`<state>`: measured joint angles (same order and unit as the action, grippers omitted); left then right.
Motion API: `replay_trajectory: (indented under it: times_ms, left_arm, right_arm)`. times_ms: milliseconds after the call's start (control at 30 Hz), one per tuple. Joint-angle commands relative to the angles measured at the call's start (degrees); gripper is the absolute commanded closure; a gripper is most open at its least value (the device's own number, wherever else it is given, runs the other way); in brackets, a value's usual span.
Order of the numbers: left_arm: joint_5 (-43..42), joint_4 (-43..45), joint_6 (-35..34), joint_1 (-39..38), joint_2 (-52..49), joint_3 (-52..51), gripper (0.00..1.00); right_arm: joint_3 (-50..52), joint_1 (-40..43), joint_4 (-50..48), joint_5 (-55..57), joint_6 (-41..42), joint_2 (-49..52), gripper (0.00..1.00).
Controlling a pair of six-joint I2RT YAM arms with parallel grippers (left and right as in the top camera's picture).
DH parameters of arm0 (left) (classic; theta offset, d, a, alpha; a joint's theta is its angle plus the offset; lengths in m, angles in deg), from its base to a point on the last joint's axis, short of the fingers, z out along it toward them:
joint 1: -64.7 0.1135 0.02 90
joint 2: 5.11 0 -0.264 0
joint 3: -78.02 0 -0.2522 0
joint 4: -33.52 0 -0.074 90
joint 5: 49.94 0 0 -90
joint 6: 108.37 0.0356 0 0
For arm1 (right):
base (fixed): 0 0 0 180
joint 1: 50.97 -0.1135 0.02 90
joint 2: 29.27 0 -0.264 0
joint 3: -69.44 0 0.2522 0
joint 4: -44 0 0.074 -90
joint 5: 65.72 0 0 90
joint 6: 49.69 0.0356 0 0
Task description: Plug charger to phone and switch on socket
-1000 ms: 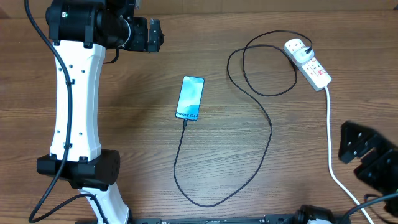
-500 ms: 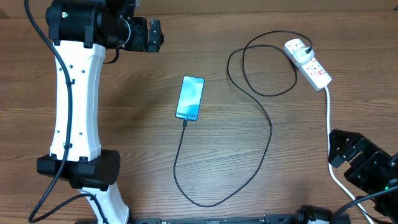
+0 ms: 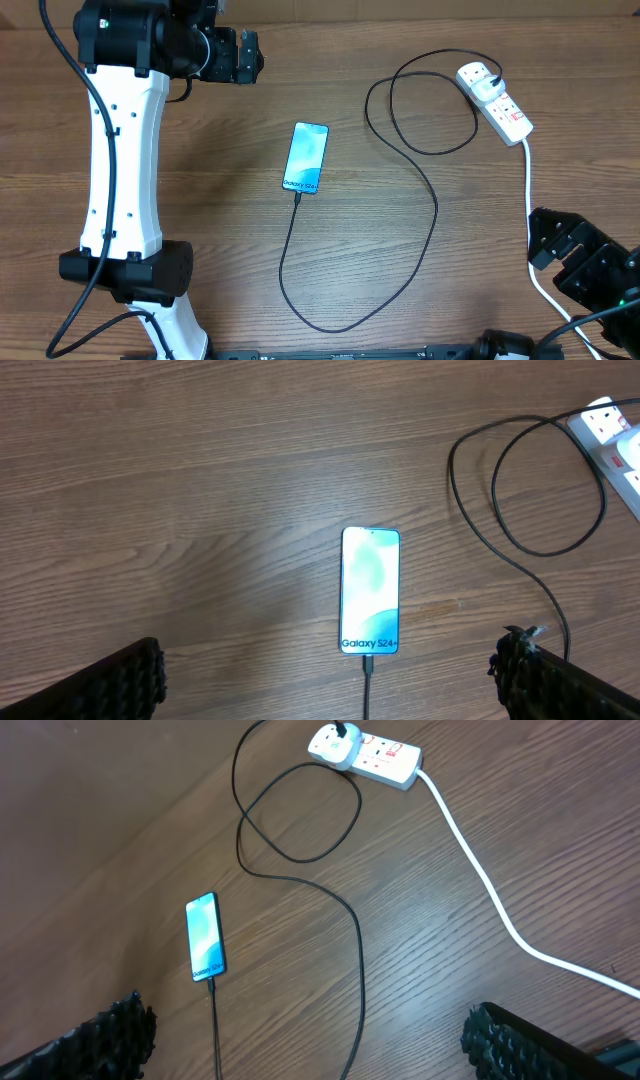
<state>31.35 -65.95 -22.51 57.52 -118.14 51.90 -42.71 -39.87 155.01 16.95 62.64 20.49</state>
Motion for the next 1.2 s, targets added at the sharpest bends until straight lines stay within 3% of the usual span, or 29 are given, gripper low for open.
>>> replay_trajectory:
  times_ms: [0, 300, 700, 967, 1167]
  left_arm:
    - [0.33, 0.22, -0.15, -0.35, -0.11, -0.22, 0.00]
    - [0.33, 0.22, -0.15, -0.35, -0.11, -0.22, 0.01]
    - [0.33, 0.22, -0.15, -0.35, -0.11, -0.22, 0.00]
    - [0.33, 0.22, -0.15, -0.35, -0.11, -0.22, 0.00]
    - [0.33, 0.22, -0.17, -0.35, -0.11, -0.22, 0.00]
  right_arm:
    - [0.09, -0.48, -0.22, -0.46, 0.17, -0.15, 0.00]
    - [0.09, -1.20, -0.22, -0.20, 0.15, -0.33, 0.00]
    - [2.73, -10.60, -3.89, 1.70, -1.49, -7.10, 0.00]
    - [20.24, -13.27, -16.44, 1.66, -6.19, -17.97, 0.00]
    - [38.51, -15.93, -32.63, 0.70, -9.94, -27.30, 0.00]
